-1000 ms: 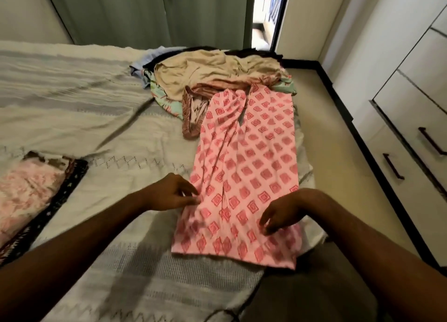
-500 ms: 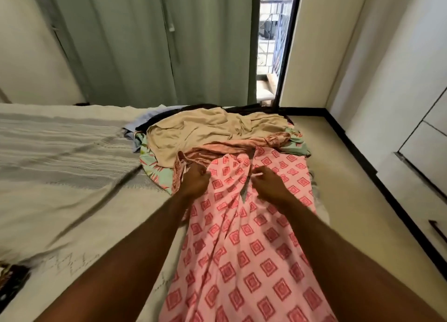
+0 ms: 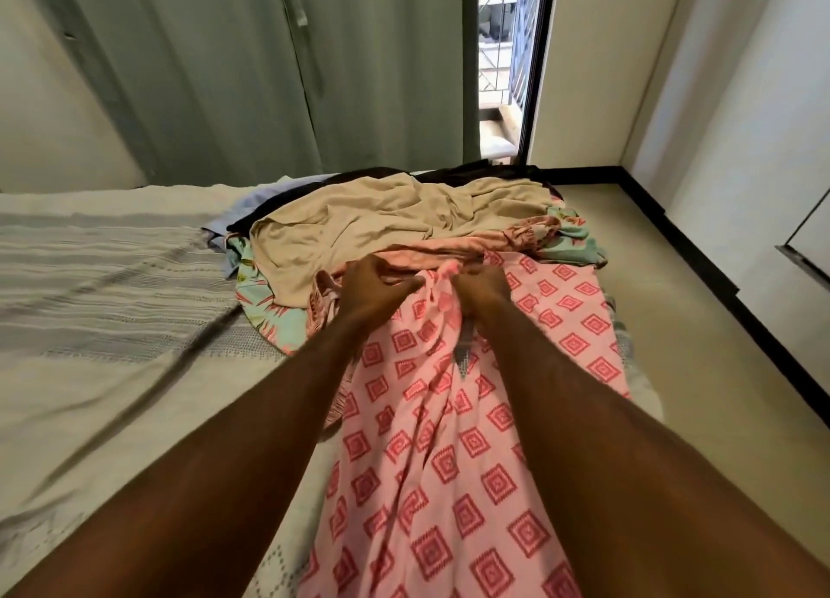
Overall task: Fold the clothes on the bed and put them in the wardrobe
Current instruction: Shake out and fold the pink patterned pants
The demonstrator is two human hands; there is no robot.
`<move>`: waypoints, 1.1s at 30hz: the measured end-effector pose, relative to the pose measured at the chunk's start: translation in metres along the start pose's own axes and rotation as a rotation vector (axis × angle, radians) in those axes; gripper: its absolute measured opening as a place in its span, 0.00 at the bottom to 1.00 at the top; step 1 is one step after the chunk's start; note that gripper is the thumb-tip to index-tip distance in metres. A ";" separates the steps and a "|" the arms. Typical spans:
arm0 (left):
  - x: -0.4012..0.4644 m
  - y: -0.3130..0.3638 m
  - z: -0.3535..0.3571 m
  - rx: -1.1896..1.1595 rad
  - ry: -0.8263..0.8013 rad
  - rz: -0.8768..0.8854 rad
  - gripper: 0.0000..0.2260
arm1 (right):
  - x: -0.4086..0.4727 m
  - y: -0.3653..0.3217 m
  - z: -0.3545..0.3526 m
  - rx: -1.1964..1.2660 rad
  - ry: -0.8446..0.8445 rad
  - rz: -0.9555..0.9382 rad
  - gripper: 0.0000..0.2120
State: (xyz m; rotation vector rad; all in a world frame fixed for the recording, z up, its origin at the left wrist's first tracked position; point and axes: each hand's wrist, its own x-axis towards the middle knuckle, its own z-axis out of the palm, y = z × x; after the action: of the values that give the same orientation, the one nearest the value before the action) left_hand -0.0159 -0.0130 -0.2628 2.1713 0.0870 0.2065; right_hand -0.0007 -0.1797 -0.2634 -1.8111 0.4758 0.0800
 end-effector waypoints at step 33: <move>0.091 -0.014 -0.047 -0.299 0.024 -0.323 0.18 | 0.025 -0.004 0.011 -0.149 0.048 -0.355 0.15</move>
State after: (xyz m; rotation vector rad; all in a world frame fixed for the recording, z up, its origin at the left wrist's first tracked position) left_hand 0.0649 0.0454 -0.2376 1.8275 0.3923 0.0551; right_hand 0.0258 -0.1761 -0.2709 -2.0217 0.1792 -0.1775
